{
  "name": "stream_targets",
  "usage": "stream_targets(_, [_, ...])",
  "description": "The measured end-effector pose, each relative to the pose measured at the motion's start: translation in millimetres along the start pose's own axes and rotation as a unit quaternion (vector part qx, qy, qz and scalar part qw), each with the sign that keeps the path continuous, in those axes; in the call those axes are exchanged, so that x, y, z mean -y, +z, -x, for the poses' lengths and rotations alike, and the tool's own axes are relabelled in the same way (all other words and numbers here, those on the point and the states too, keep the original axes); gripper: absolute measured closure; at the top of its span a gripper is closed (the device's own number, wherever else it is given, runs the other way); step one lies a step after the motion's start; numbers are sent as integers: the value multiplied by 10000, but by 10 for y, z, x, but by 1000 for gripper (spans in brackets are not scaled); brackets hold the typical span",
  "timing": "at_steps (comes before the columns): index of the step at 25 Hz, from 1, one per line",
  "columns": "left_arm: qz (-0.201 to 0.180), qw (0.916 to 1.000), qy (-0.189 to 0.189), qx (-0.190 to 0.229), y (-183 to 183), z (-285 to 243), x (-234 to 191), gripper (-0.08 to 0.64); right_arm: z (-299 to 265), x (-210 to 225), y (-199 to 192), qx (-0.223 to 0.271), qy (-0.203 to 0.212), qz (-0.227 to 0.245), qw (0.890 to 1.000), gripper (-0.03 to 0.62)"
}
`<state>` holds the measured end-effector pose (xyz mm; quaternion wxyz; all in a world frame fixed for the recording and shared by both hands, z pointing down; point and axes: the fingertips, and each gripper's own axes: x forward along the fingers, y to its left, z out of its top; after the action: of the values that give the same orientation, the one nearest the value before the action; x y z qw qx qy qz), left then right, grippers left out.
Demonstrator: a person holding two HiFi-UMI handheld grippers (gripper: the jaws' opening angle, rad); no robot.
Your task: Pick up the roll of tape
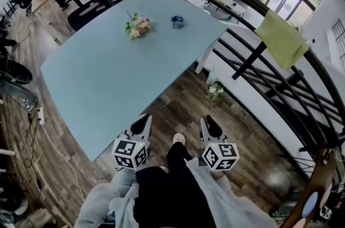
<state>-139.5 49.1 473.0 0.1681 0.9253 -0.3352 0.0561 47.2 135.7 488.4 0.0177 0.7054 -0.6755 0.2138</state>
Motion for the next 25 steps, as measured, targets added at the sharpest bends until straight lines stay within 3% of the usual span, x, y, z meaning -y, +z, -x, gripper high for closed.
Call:
stream_targets(6, [63,9998,167,3,151,-451,-145,543,-447,245,253,-93,110,132,9998,356])
stream_targets(16, [59,9998,192,21,329,-1119,-146,543,-969,628,426,-500,262,231,9981,348])
stream_targets(25, [67,9985,523,118,326,-1417,-216,543,-1273,847,534,-508,587,375,9963,337])
